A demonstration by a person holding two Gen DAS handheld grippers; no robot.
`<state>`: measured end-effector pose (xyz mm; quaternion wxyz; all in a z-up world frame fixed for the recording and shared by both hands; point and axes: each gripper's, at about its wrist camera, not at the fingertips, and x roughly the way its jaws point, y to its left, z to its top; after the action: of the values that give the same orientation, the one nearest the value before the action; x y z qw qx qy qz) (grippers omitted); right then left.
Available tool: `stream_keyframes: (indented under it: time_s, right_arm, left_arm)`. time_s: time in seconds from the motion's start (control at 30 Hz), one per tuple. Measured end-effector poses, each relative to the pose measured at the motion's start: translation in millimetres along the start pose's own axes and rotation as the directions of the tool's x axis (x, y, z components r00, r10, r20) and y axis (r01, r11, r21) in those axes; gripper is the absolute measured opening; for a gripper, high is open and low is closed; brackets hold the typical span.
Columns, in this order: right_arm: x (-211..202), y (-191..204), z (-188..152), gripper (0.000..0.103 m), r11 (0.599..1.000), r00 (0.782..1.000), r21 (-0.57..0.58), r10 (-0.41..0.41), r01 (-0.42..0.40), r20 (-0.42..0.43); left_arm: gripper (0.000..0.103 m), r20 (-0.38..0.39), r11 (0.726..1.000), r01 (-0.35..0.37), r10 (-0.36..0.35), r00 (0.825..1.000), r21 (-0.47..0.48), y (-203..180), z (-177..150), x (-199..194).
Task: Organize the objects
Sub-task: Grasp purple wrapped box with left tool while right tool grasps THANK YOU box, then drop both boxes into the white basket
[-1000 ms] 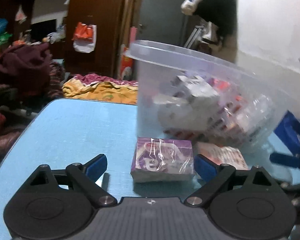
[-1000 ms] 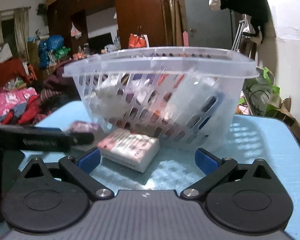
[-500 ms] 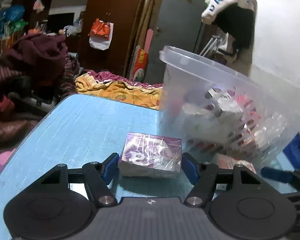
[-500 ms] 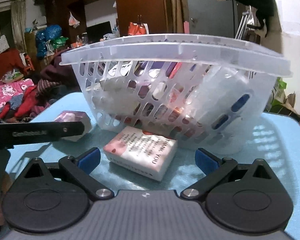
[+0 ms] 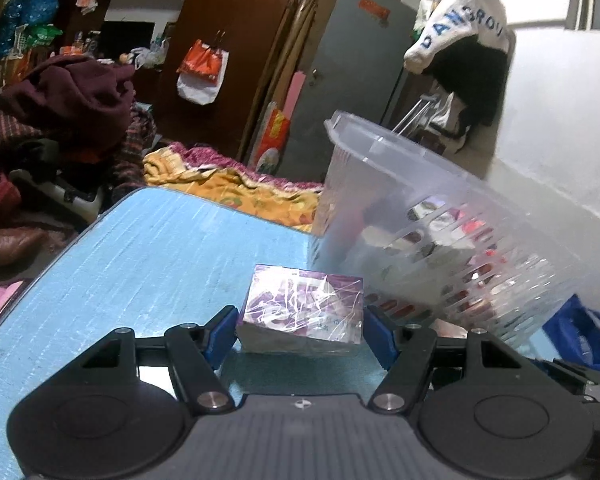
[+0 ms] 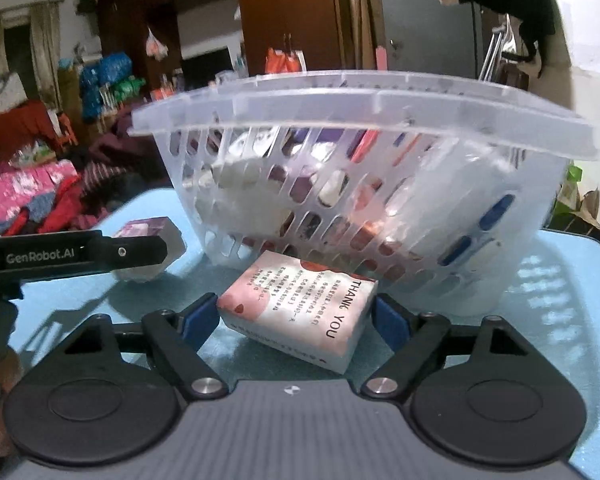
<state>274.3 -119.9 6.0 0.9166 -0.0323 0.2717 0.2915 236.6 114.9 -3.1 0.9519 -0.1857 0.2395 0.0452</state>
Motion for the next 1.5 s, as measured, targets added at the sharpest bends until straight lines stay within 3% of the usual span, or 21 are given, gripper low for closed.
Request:
stream_keyframes:
  time_s: [0.2, 0.37, 0.5, 0.8, 0.93, 1.03, 1.17, 1.23, 1.3, 1.37, 1.5]
  right_arm:
    - [-27.1, -20.3, -8.7, 0.085, 0.998, 0.994, 0.063, 0.025, -0.031, 0.105]
    - [-28.8, -20.8, -7.0, 0.085, 0.996, 0.991, 0.077, 0.036, -0.046, 0.125]
    - [-26.6, -18.3, -5.3, 0.085, 0.996, 0.991, 0.075, 0.033, -0.043, 0.127]
    - [-32.0, -16.9, -10.7, 0.085, 0.997, 0.990, 0.067, 0.034, -0.043, 0.135]
    - [-53.1, -17.9, -20.2, 0.085, 0.998, 0.977, 0.046, 0.036, -0.046, 0.210]
    - [-74.4, -21.8, -27.3, 0.085, 0.997, 0.959, 0.042, 0.048, -0.063, 0.281]
    - [-109.4, -31.6, -25.8, 0.085, 0.992, 0.917, 0.058, 0.081, -0.112, 0.390]
    - [-120.4, -32.4, -10.8, 0.085, 0.995, 0.900, 0.049, 0.059, -0.089, 0.432]
    - [-119.0, -28.2, 16.6, 0.085, 1.000, 0.900, 0.030, -0.019, 0.006, 0.436]
    - [-106.9, -28.0, 50.0, 0.085, 0.999, 0.907, -0.014, -0.031, 0.040, 0.420]
    - [-65.0, -31.5, 98.9, 0.085, 0.981, 0.922, -0.087, -0.130, 0.173, 0.366]
  left_arm:
    - [0.071, 0.061, 0.997, 0.054, -0.057, 0.997, 0.052, -8.9, -2.5, -10.4]
    - [0.071, 0.086, 0.984, 0.107, -0.120, 0.989, 0.141, -24.7, -8.0, -17.2]
    - [0.071, 0.101, 0.971, 0.106, -0.130, 0.986, 0.213, -37.1, -14.4, -21.8]
    - [0.071, 0.102, 0.971, 0.113, -0.137, 0.985, 0.212, -35.6, -15.4, -23.4]
    - [0.071, 0.124, 0.965, 0.133, -0.163, 0.979, 0.224, -35.8, -17.2, -29.8]
    - [0.071, 0.173, 0.957, 0.188, -0.228, 0.958, 0.221, -33.8, -18.5, -43.2]
    - [0.071, 0.288, 0.936, 0.247, -0.315, 0.904, 0.250, -37.5, -16.9, -83.1]
    - [0.071, 0.310, 0.929, 0.249, -0.331, 0.892, 0.274, -50.5, -1.2, -92.4]
    - [0.071, 0.305, 0.925, 0.224, -0.318, 0.898, 0.307, -69.9, 24.4, -90.1]
    - [0.071, 0.289, 0.930, 0.174, -0.272, 0.918, 0.323, -86.7, 48.4, -76.6]
    - [0.071, 0.200, 0.950, 0.146, -0.205, 0.958, 0.275, -97.8, 79.9, -33.5]
